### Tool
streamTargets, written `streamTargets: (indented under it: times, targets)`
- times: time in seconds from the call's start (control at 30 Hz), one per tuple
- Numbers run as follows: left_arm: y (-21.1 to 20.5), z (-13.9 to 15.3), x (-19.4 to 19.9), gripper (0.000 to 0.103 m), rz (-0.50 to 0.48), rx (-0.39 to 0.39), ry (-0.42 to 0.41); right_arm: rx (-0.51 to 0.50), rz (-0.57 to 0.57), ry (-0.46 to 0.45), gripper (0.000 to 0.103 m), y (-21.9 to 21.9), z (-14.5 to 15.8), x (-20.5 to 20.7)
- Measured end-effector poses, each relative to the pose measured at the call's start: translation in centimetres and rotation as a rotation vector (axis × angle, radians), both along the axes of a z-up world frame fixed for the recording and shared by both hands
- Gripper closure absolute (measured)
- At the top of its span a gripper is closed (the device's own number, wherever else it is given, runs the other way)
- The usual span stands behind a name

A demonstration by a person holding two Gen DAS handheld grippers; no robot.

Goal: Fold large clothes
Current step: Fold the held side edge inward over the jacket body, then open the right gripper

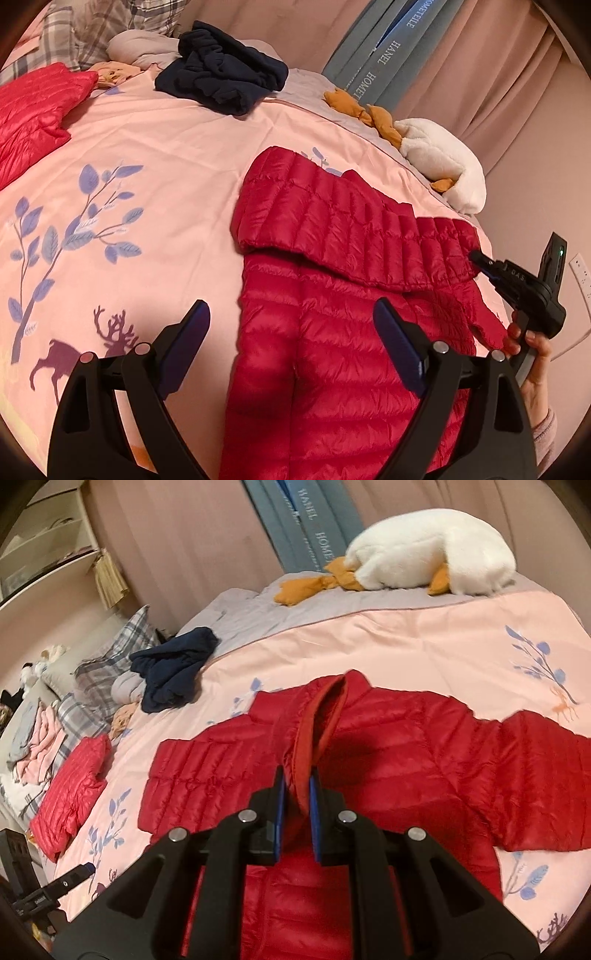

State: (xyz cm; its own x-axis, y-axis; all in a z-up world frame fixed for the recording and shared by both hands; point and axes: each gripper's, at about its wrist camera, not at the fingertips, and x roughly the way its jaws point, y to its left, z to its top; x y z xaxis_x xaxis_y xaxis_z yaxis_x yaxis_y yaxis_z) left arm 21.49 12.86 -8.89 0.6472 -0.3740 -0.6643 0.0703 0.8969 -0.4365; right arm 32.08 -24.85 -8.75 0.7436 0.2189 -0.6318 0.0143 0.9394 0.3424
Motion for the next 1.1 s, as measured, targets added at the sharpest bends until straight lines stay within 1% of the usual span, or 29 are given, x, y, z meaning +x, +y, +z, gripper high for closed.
streamTargets:
  times: [0.13, 0.27, 0.43, 0.53, 0.6, 0.73, 0.87, 0.93, 1.0, 1.1]
  targets:
    - [0.1, 0.3, 1.6, 0.013, 0.007, -0.004, 0.003, 0.009, -0.029, 0.021, 0.091, -1.9, -0.6, -0.1]
    - [-0.8, 0.2, 3.4, 0.013, -0.001, 0.013, 0.012, 0.004, -0.054, 0.066, 0.091, -3.2, -1.9, 0.3]
    - [-3.9, -0.4, 6.0, 0.013, -0.039, 0.111, 0.007, 0.008, -0.068, 0.108, 0.091, -4.2, -3.7, 0.6]
    - [-5.7, -1.1, 7.8, 0.013, -0.049, 0.205, -0.001, 0.003, -0.072, 0.131, 0.091, -4.4, -4.8, 0.6]
    - [-6.7, -1.6, 9.0, 0.013, -0.051, 0.239, 0.003, 0.003, -0.072, 0.144, 0.090, -4.6, -5.4, 0.7]
    - [-7.7, -2.0, 10.7, 0.013, -0.047, 0.256, -0.009, -0.020, -0.069, 0.172, 0.090, -4.8, -6.5, 0.9]
    - [-8.2, -2.7, 12.1, 0.013, -0.063, 0.236, 0.001, -0.040, -0.068, 0.202, 0.090, -4.8, -7.6, 1.2]
    - [-8.9, -3.3, 12.8, 0.014, -0.076, 0.267, 0.016, -0.051, -0.066, 0.209, 0.089, -4.7, -7.9, 1.5]
    - [-9.3, -4.2, 13.3, 0.018, -0.086, 0.294, 0.041, -0.060, -0.066, 0.213, 0.089, -4.6, -8.1, 1.7]
    - [-9.7, -5.2, 13.5, 0.018, -0.096, 0.318, 0.052, -0.068, -0.064, 0.217, 0.089, -4.6, -8.4, 1.9]
